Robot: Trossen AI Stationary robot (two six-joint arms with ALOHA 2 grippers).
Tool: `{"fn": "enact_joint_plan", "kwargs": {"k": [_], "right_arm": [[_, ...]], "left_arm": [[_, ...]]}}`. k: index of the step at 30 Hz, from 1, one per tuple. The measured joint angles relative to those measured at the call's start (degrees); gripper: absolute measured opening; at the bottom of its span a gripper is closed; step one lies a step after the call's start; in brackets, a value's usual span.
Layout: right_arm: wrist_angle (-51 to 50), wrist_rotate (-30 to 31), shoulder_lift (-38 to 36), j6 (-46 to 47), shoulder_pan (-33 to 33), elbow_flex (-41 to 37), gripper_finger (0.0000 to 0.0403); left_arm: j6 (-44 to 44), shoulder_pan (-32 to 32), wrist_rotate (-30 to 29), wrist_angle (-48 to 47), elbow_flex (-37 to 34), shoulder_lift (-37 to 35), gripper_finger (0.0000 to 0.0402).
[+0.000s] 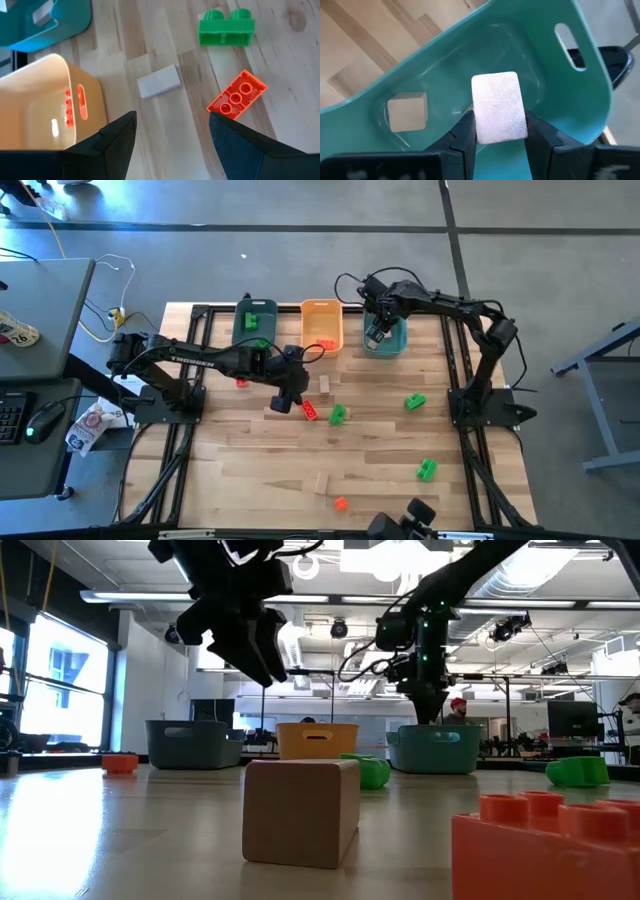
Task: Sort & place blocks by color
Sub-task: Put the brown block into the green bin, then put the orange game piece into the yellow bin
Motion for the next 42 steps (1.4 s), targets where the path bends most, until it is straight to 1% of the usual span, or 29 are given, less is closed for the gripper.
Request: {"fn": "enact_joint_plan", "kwargs": {"k": [4, 8, 14, 18, 21, 25, 29, 32, 38, 42], "right_arm": [[-0.63, -1.82, 0.31, 0.43, -0.88, 0.00, 0.0102], [-1.70, -6.31, 0.31, 0.78, -2.08, 0.00, 0.0106], [-2.38, -7.29, 0.31, 1.40, -2.61, 0.00, 0.0175], [-2.25, -7.29, 0.31, 1.04, -2.60, 0.00, 0.0201], [-2.01, -7.29, 0.31, 0.56, -2.60, 0.00, 0.0205], [-2.53, -7.30, 0.19, 3.02, -2.60, 1.14, 0.0207], [-2.93, -7.32, -0.72, 3.92, -1.85, 3.34, 0.0207], [-2.91, -7.35, -1.81, 4.15, -0.73, 5.60, 0.0208], [-2.95, -5.43, -3.12, 6.98, 1.83, 10.36, 0.0208], [-2.94, -4.54, -3.36, 8.41, 3.65, 12.65, 0.0209]], "left_arm": [[2.54, 0.00, 0.23, 0.14, 0.00, 0.00, 0.0236], [4.79, 0.02, 3.41, 1.03, 0.00, 0.00, 0.0236], [6.19, -0.02, 6.82, 1.87, 0.00, 0.00, 0.0236], [6.19, -0.02, 7.13, 1.80, 0.00, 0.00, 0.0236], [6.62, -0.02, 7.15, 1.76, 0.00, 0.01, 0.0236], [9.37, -0.02, 7.63, 1.76, 0.00, 0.00, 0.0236], [11.83, 0.00, 11.77, 1.80, 0.00, 0.02, 0.0236], [13.78, -0.02, 13.37, 1.80, 0.00, 0.02, 0.0236], [18.23, -0.02, 13.38, 1.94, 0.00, 0.75, 0.0236], [18.48, 0.00, 13.39, 1.75, 0.00, 3.15, 0.0236]]}}
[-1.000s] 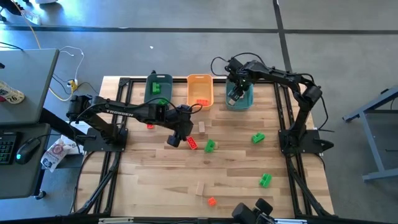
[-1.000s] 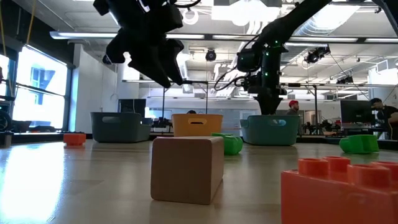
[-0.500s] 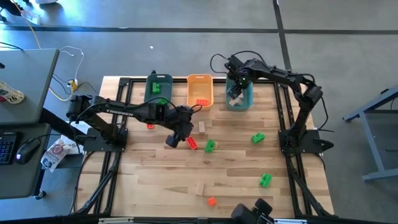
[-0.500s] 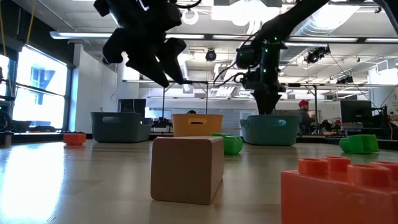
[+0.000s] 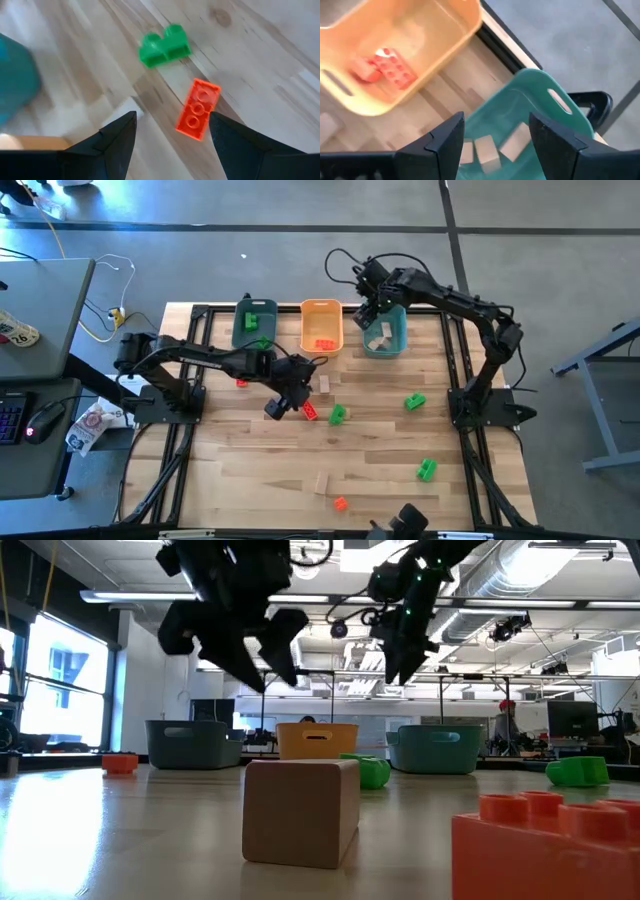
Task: Sort & place blocks by color
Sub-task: Put the orange game piece into the yellow bin
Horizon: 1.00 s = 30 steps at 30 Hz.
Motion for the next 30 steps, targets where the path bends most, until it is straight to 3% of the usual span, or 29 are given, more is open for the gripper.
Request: {"fn": "enact_joint_plan", "kwargs": {"k": [14, 30], "right_arm": [[0.10, 1.81, 0.00, 0.01, 3.60, 0.64, 0.0209], [-2.94, 1.94, 0.00, -0.08, 4.99, 0.62, 0.0209]], "left_arm": [[-0.36, -1.48, -0.11, 1.99, -0.04, 10.84, 0.0236], [-1.01, -1.75, -0.76, 5.12, 0.00, 13.73, 0.0236]]}}
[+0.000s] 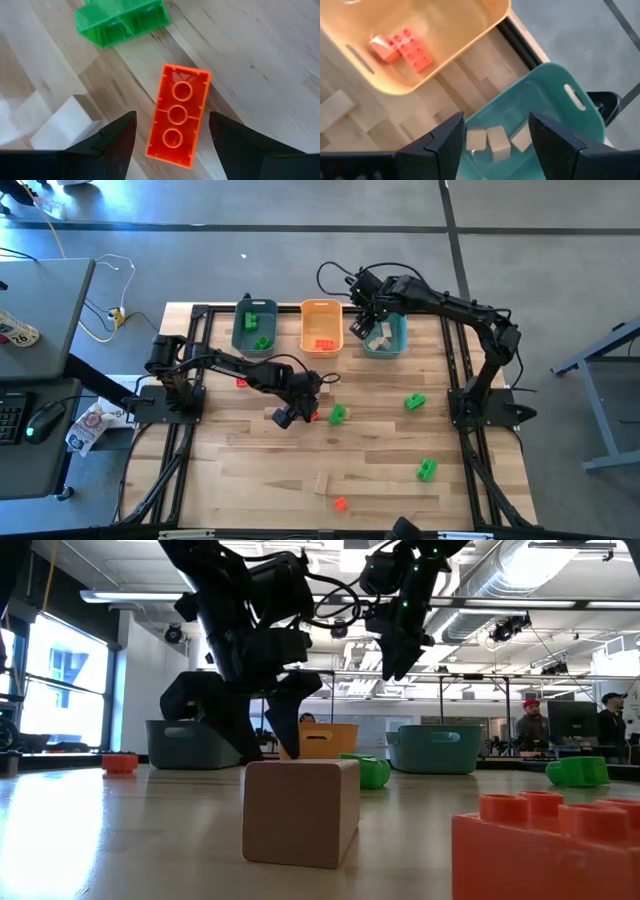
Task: Sort & place blocks by color
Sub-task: Put the orange game piece into the yellow bin
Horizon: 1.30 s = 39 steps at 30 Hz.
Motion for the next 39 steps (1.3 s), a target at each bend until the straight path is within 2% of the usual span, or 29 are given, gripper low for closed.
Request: {"fn": "enact_joint_plan", "kwargs": {"k": [8, 12, 16, 23, 33, 39], "right_arm": [[-1.65, -0.10, 0.01, 0.68, 3.53, -0.07, 0.0209], [-2.37, -0.12, 0.02, 0.69, 5.25, -0.09, 0.0209], [-3.91, 0.11, 0.02, 0.52, 6.84, -0.09, 0.0209], [-5.27, 1.27, 0.02, -0.44, 8.57, -0.09, 0.0209], [-7.06, 1.45, -0.29, -0.40, 10.30, -0.09, 0.0209], [-8.15, 4.93, -1.82, -0.40, 11.21, -0.09, 0.0209]], "left_arm": [[-1.69, 0.04, 0.27, 0.60, 0.17, 3.57, 0.0236], [-2.79, 0.35, 1.38, 1.18, 0.15, 3.49, 0.0224], [-4.97, 0.59, 1.40, 1.39, 0.14, 3.57, 0.0192], [-8.78, 1.62, 1.92, 1.77, 0.12, 3.21, 0.0111], [-10.91, 3.28, 2.47, 2.05, -0.06, 0.71, 0.0110], [-10.95, 4.33, 0.64, 3.05, 0.00, -1.44, 0.0112]]}}
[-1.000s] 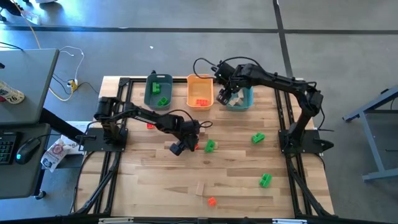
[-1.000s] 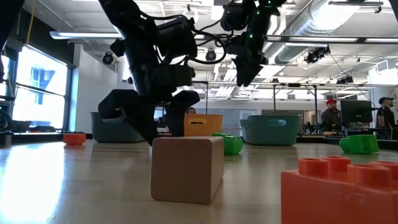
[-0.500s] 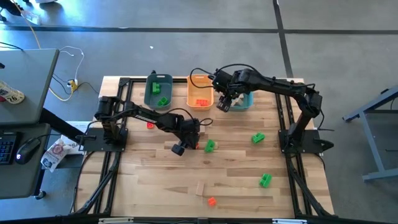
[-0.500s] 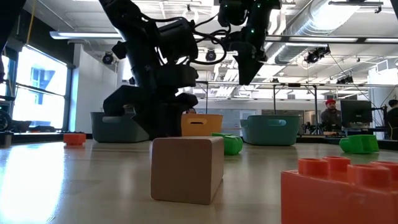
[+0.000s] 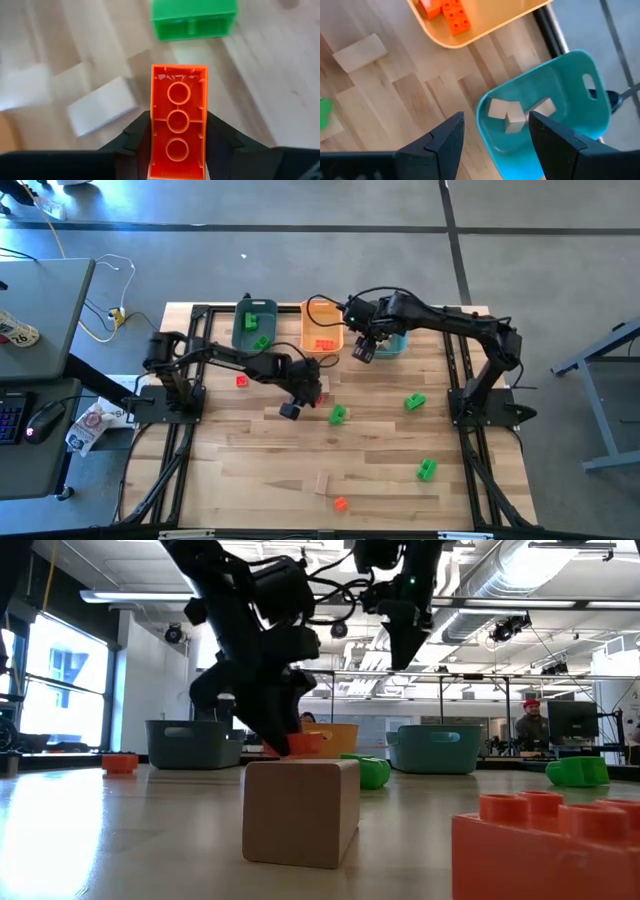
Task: Sort & place blocks by color
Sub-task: Put the orange game piece into the yellow bin
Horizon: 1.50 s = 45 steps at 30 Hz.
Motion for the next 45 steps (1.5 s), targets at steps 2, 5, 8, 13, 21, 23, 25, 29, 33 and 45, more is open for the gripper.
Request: {"fn": "enact_joint_plan", "kwargs": {"k": [2, 5, 8, 13, 21, 23, 25, 29, 33, 45], "right_arm": [[-0.26, 0.83, -0.77, 0.00, 0.21, 0.00, 0.0209], [-0.66, 0.68, -1.72, 0.02, 0.30, 0.00, 0.0209], [-1.42, 0.27, -2.47, 0.01, 0.45, 0.00, 0.0209], [-3.64, -5.15, -2.68, -0.04, 0.45, -0.01, 0.0209], [-2.29, -14.62, -2.66, -0.22, 0.52, -3.13, 0.0209], [-0.96, -16.79, -2.66, -0.68, 0.53, -4.29, 0.0209], [1.37, -18.87, -2.66, -1.61, 0.54, -5.79, 0.0209], [7.35, -21.24, -2.66, -2.81, 0.58, -8.34, 0.0209], [11.61, -24.32, -2.66, -2.92, 0.56, -10.38, 0.0209], [23.29, -29.82, -2.66, -6.02, 1.90, -18.53, 0.0209]], "left_arm": [[0.01, 0.45, -0.48, 0.17, 0.00, -1.04, 0.0111], [0.02, 1.31, -0.89, 0.96, 0.00, -2.89, 0.0112], [0.04, 2.67, -3.42, 3.52, 0.02, -4.32, 0.0113], [0.20, 6.02, -5.47, 9.25, 0.02, -6.20, 0.0113], [-6.73, 12.66, -6.12, 20.07, 0.07, -6.37, 0.0113], [-9.02, 14.30, -7.14, 21.50, 0.07, -6.37, 0.0113], [-11.46, 16.17, -7.44, 22.90, 0.07, -6.37, 0.0113], [-18.08, 20.26, -6.82, 24.00, 0.07, -6.16, 0.0114], [-23.39, 23.19, -6.25, 23.61, 0.04, -4.72, 0.0114], [-28.53, 25.88, -3.07, 22.27, 0.04, -0.62, 0.0115]]}}
